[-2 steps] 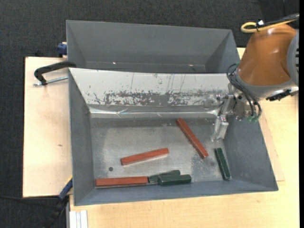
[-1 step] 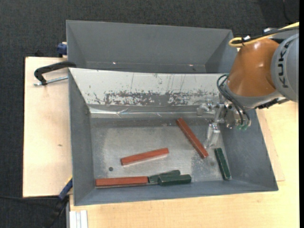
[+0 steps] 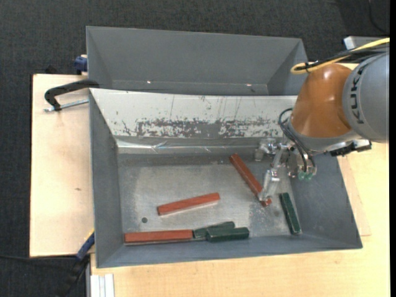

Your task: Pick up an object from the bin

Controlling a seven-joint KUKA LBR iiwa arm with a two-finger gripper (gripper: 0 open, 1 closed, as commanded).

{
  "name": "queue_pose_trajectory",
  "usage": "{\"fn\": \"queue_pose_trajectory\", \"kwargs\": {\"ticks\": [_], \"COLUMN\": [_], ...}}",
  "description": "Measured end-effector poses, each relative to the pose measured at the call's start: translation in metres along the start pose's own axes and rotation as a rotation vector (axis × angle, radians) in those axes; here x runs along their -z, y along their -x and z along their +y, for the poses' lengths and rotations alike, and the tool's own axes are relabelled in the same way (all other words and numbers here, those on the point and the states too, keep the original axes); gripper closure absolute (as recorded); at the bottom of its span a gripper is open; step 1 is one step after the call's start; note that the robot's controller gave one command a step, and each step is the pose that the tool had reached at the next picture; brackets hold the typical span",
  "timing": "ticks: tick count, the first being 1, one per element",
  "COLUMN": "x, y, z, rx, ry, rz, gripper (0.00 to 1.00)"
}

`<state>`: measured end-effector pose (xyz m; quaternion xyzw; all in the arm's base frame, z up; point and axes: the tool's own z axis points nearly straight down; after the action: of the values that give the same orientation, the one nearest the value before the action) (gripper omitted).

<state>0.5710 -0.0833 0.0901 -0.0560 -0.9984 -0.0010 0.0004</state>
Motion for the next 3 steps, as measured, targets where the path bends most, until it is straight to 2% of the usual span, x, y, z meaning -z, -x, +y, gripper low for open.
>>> {"fn": "queue_pose_trajectory", "kwargs": {"ticks": [1,2,3], "x": [-0.001,-0.019,-0.019], "y": [0.004,0.011,0.011], "z": [0.012,0.020,0.020], "rx": [-0.094,-0.169,-0.169], "ry": [-0.001,-0.001,-0.001], "rz": [-0.003,-0.003,-0.003], "gripper": [0.00,1.00,1.00]}}
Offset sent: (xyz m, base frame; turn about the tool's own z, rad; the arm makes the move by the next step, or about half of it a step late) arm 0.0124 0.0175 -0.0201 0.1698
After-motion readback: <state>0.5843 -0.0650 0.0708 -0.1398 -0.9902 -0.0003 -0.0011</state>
